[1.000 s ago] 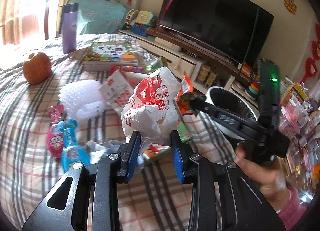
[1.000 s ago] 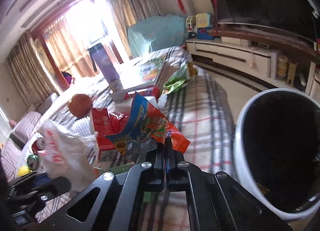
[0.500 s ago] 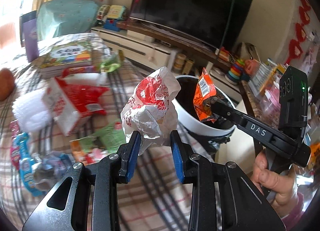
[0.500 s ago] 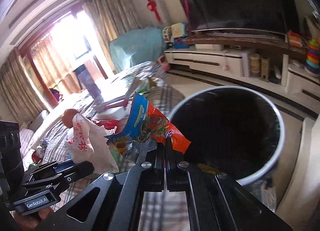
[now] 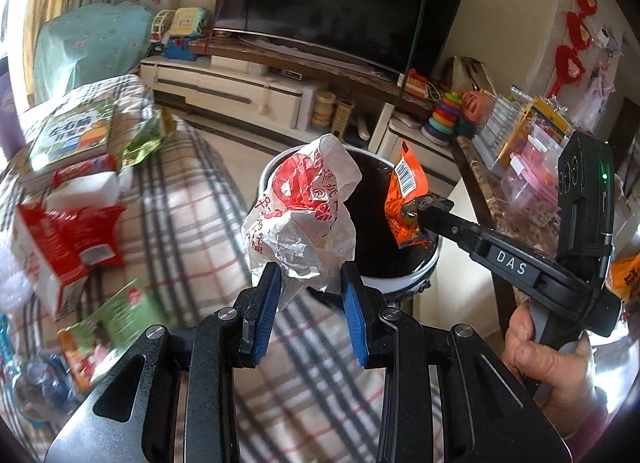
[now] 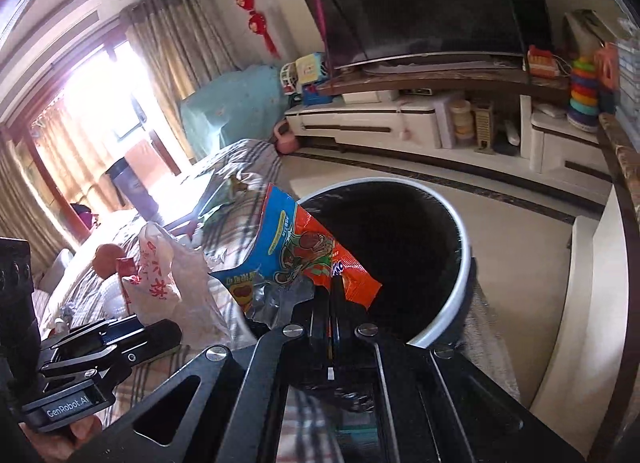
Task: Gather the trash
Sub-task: 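Carry both held items over the trash bin, then open both tools to release the items into the bin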
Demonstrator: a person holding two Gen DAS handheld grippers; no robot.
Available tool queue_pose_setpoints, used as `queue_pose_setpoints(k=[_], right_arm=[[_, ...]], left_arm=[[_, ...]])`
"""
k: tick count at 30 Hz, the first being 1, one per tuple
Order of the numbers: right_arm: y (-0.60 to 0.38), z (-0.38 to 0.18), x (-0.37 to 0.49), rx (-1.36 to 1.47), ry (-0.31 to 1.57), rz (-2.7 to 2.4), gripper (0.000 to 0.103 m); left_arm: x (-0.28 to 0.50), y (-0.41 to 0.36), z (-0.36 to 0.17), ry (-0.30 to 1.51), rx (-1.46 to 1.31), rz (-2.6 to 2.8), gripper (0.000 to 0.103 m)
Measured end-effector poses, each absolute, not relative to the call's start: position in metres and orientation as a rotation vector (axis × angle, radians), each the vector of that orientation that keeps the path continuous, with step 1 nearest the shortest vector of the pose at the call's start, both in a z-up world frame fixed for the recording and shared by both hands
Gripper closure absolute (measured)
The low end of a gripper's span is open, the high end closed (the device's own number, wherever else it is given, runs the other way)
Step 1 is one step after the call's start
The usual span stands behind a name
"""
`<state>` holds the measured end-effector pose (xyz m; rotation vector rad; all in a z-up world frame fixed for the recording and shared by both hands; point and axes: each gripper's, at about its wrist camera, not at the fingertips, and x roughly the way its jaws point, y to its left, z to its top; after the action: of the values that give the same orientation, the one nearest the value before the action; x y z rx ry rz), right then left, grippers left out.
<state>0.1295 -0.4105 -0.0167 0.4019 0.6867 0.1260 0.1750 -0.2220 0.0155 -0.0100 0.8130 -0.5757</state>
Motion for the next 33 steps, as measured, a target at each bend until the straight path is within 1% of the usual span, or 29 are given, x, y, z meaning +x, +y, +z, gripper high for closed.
queue_pose_setpoints(k=[16, 18, 19, 21, 24, 25, 26, 27, 28, 29, 30, 31, 32, 33], right_arm=[[-0.436, -0.025, 0.140, 0.420, 0.718, 0.088, 0.103], [-0.436, -0.028, 0.143, 0.421, 0.730, 0.085, 0.101], [-0.437, -0.028, 0.144, 0.424, 0.734, 0.085, 0.097], [-0.438, -0.029, 0.145, 0.427, 0.736, 0.077, 0.097], [-0.439, -0.030, 0.147, 0.427, 0.743, 0.077, 0.095], [-0.439, -0.030, 0.146, 0.425, 0.742, 0.075, 0.092], [-0.440, -0.030, 0.146, 0.425, 0.742, 0.073, 0.087], [-0.440, -0.029, 0.144, 0.427, 0.739, 0.074, 0.084], [-0.440, -0.029, 0.143, 0.429, 0.734, 0.075, 0.074], [-0.440, -0.028, 0.141, 0.431, 0.727, 0.076, 0.061], [-0.439, -0.028, 0.138, 0.436, 0.717, 0.081, 0.053], [-0.438, -0.027, 0.136, 0.440, 0.709, 0.085, 0.042], [-0.437, -0.027, 0.134, 0.440, 0.705, 0.088, 0.039], [-0.435, -0.026, 0.133, 0.438, 0.702, 0.091, 0.039]], left_arm=[[0.201, -0.261, 0.011, 0.850, 0.019, -0.600, 0.073], [0.204, -0.263, 0.009, 0.857, 0.014, -0.600, 0.072], [0.206, -0.263, 0.009, 0.861, 0.010, -0.602, 0.070], [0.208, -0.264, 0.007, 0.865, 0.006, -0.598, 0.068], [0.211, -0.265, 0.006, 0.872, 0.009, -0.592, 0.060], [0.210, -0.264, 0.006, 0.870, 0.009, -0.588, 0.054], [0.209, -0.263, 0.006, 0.866, 0.007, -0.584, 0.050], [0.206, -0.261, 0.006, 0.861, 0.004, -0.580, 0.049], [0.205, -0.259, 0.006, 0.861, 0.003, -0.578, 0.047], [0.203, -0.256, 0.005, 0.861, -0.001, -0.574, 0.045], [0.200, -0.252, 0.004, 0.862, -0.006, -0.569, 0.044], [0.199, -0.250, 0.004, 0.863, -0.010, -0.565, 0.042], [0.195, -0.246, 0.004, 0.861, -0.017, -0.561, 0.040], [0.192, -0.241, 0.004, 0.859, -0.021, -0.556, 0.039]])
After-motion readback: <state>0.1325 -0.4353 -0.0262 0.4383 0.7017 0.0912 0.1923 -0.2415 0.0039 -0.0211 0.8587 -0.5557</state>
